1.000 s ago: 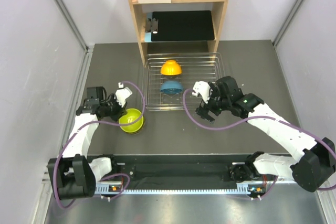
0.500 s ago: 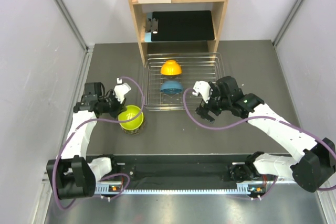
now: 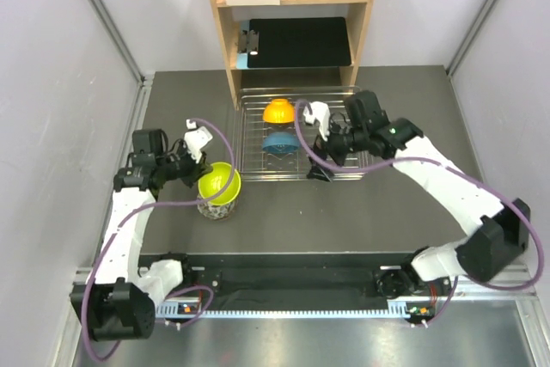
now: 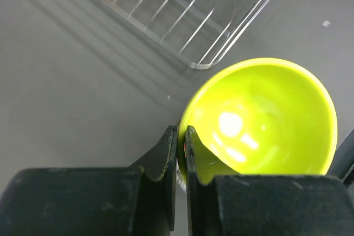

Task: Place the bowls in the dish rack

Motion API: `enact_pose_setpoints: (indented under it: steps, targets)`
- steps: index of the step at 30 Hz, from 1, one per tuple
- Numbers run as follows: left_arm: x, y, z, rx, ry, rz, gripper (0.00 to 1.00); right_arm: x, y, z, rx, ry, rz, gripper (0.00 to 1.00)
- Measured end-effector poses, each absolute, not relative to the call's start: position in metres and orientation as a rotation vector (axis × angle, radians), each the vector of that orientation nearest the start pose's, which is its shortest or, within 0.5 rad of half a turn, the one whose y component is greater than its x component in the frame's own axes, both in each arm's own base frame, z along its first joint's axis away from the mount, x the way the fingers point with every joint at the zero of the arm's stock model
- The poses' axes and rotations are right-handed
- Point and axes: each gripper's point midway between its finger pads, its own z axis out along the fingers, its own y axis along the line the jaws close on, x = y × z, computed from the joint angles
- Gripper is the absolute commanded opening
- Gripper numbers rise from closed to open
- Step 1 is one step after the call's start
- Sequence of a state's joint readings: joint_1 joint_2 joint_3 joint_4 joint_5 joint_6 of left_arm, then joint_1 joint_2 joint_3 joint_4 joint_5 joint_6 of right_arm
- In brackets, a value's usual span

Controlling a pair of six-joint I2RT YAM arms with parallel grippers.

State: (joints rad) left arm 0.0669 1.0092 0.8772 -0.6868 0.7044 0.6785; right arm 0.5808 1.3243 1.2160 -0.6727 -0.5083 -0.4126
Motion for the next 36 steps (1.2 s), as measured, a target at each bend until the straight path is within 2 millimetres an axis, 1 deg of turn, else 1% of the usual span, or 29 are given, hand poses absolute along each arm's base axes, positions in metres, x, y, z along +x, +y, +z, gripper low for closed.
enact_pose_setpoints:
  steps: [2, 5, 7, 8, 11, 13, 16, 17, 19, 24, 28, 31, 36]
  targets:
    - [0.267, -0.085, 0.186, 0.962, 1.946, -0.443, 0.0, 0.254, 0.265, 0.222, -1.315, 1.916, 0.792, 1.0]
    - [0.27, -0.103, 0.199, 0.993, 1.89, -0.461, 0.0, 0.265, 0.291, 0.241, -1.282, 1.905, 0.966, 1.0]
    - [0.272, -0.115, 0.21, 1.014, 1.851, -0.469, 0.0, 0.269, 0.301, 0.245, -1.265, 1.914, 1.059, 1.0]
    - [0.275, -0.12, 0.219, 1.018, 1.824, -0.462, 0.0, 0.27, 0.306, 0.246, -1.257, 1.923, 1.109, 1.0]
    - [0.277, -0.142, 0.238, 1.063, 1.758, -0.473, 0.0, 0.269, 0.318, 0.24, -1.24, 1.966, 1.253, 1.0]
    - [0.28, -0.157, 0.25, 1.092, 1.715, -0.477, 0.0, 0.268, 0.325, 0.23, -1.229, 2.007, 1.353, 1.0]
    - [0.281, -0.179, 0.256, 1.136, 1.68, -0.487, 0.0, 0.262, 0.331, 0.219, -1.211, 2.057, 1.473, 1.0]
    - [0.281, -0.186, 0.257, 1.151, 1.671, -0.49, 0.0, 0.259, 0.332, 0.215, -1.202, 2.075, 1.519, 1.0]
    - [0.279, -0.199, 0.253, 1.182, 1.663, -0.49, 0.0, 0.254, 0.334, 0.214, -1.192, 2.088, 1.593, 1.0]
    - [0.277, -0.212, 0.245, 1.216, 1.676, -0.473, 0.0, 0.243, 0.334, 0.229, -1.166, 2.06, 1.748, 1.0]
    - [0.277, -0.214, 0.243, 1.22, 1.682, -0.457, 0.0, 0.241, 0.336, 0.236, -1.145, 2.031, 1.829, 1.0]
    - [0.279, -0.213, 0.243, 1.214, 1.686, -0.44, 0.0, 0.24, 0.336, 0.232, -1.105, 2.057, 1.871, 1.0]
    - [0.282, -0.218, 0.252, 1.21, 1.672, -0.424, 0.0, 0.24, 0.337, 0.229, -1.069, 2.087, 1.897, 1.0]
